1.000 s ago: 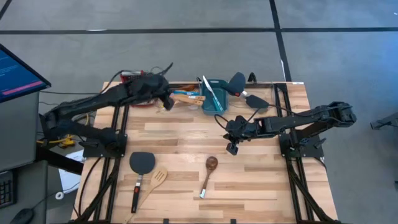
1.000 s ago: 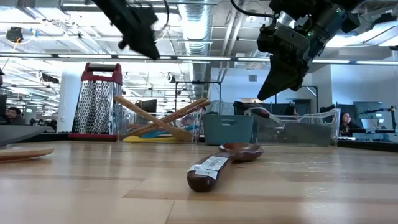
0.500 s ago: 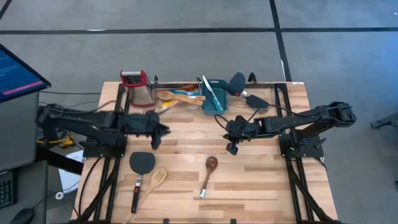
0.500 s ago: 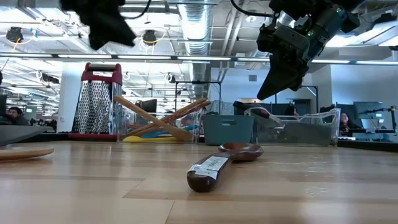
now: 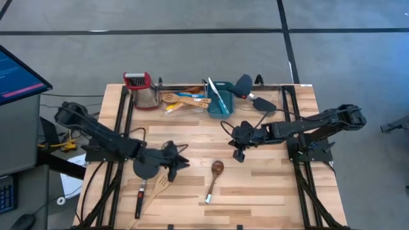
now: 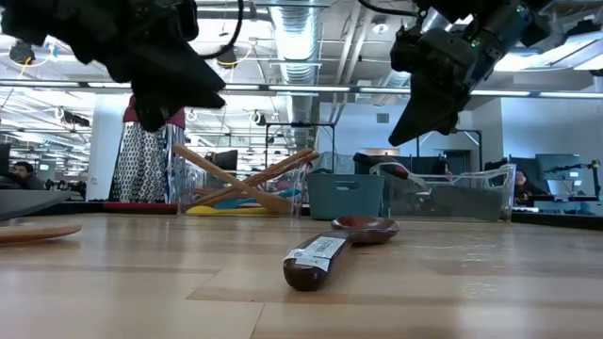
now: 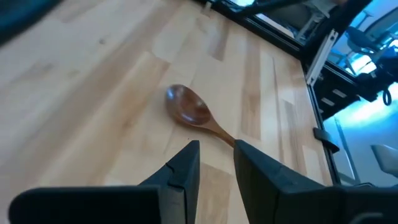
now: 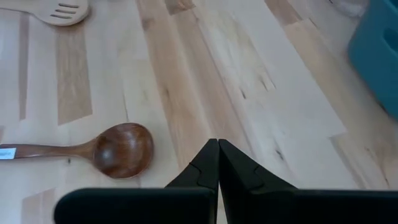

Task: Pick & Place Kitchen Items
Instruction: Put the brown serving spoon into the left transparent bin

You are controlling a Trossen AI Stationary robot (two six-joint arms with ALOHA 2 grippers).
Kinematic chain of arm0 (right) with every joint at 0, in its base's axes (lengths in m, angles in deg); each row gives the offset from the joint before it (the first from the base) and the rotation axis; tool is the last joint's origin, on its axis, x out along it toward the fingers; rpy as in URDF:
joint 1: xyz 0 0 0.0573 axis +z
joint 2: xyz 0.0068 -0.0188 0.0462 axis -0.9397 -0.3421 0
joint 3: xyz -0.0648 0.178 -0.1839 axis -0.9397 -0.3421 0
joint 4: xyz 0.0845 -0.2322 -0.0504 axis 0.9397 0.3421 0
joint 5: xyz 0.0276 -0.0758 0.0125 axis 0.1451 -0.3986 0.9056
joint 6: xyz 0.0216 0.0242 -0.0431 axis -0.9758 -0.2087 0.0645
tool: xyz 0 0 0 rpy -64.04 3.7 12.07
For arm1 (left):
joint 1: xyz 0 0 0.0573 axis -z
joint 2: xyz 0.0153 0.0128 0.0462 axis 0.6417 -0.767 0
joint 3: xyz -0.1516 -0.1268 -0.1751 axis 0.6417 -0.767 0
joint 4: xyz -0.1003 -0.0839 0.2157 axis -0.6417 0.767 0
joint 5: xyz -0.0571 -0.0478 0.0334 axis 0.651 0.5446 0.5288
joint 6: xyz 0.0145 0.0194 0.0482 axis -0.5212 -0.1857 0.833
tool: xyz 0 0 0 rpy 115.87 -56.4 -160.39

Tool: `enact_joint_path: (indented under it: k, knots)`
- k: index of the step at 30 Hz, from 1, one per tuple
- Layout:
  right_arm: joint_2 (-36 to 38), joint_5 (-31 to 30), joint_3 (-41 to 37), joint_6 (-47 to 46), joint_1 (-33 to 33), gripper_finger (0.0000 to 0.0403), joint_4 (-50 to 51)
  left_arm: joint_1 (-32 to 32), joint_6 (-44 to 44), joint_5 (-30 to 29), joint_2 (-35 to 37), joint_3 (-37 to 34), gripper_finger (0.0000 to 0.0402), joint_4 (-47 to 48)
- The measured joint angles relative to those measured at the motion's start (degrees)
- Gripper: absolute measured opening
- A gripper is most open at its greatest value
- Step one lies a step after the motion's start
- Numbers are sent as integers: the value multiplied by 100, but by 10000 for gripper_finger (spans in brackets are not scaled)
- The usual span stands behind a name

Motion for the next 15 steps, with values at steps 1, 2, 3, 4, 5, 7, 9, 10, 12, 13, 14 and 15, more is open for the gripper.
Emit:
enact_joint_path:
  k: [1,2,3,4,5,7,9,10,12,13,14,15]
  knots:
    - [0,0,0,0,26,0,-19,41,0,-6,-175,1,85,-187]
    - [0,0,0,0,54,0,-20,82,0,-16,-341,8,85,-349]
    - [0,0,0,0,77,0,-20,112,0,-19,-490,43,85,-419]
    - [0,-2,0,0,99,0,-19,138,0,-21,-621,92,85,-432]
    - [0,-3,0,0,128,0,-20,172,0,-34,-751,159,85,-434]
    - [0,-4,0,0,181,0,-35,208,29,-70,-979,301,85,-448]
    - [0,-4,0,0,219,0,-149,232,161,-79,-1152,450,85,-448]
    - [0,-4,0,0,241,0,-230,237,239,-91,-1229,538,85,-448]
    - [0,-4,0,0,251,0,-387,251,449,-177,-1336,688,85,-448]
    - [0,-4,0,2,251,0,-485,267,576,-198,-1372,765,85,-445]
    - [0,-4,0,2,251,0,-574,279,716,-237,-1402,837,84,-447]
    - [0,-5,0,0,249,0,-648,296,869,-292,-1426,904,81,-456]
